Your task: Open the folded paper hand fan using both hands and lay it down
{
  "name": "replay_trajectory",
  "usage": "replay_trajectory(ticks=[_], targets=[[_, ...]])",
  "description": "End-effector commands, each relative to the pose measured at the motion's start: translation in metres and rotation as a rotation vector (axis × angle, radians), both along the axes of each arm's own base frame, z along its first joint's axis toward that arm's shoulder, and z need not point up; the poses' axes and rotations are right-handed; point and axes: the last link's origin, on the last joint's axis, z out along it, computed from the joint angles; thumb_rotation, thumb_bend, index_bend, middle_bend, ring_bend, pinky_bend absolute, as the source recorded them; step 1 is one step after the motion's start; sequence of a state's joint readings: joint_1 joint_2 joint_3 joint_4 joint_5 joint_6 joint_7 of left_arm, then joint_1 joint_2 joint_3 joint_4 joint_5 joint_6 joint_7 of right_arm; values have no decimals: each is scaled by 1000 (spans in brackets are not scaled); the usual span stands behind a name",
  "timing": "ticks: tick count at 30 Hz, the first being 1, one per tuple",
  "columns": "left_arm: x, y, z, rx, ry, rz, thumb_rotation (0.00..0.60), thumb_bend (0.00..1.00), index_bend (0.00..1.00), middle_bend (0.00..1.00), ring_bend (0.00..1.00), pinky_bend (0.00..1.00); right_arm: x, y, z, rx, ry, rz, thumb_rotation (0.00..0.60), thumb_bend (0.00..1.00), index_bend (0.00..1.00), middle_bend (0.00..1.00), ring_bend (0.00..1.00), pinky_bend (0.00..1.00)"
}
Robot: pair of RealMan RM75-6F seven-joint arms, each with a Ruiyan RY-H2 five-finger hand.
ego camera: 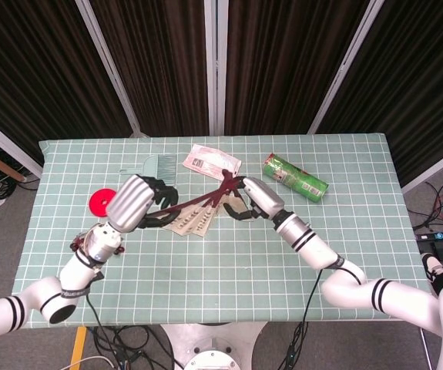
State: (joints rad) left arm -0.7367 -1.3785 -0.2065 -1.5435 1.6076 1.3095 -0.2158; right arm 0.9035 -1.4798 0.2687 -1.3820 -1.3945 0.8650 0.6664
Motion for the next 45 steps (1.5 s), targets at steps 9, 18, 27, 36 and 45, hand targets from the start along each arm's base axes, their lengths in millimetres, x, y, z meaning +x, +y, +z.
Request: replay_trajectory(ticks=[9,18,27,36,45], targets=[[-45,0,-20,332,321,-150,600,421,641,697,647,694,-40,-11,20,-423,306,168,600,498,746,489,394,200],[-70,1,-43,515,502,-208,600,422,635,680,645,692,-73,-8,16,-541,396,177,600,505,725,477,393,184],[-80,-6,-65,577,593,-221,600,422,624,667,645,684,-100,2,11,-653,492,195,600,506,701,461,376,140],[-86,-13,-82,612,685,-232,600,422,611,642,629,664,-124,21,5,-787,609,234,600,529,685,452,360,79],[-90,-24,-100,576,786,-192,600,376,432,516,495,572,-143,42,-6,-817,662,226,600,522,538,374,242,0]])
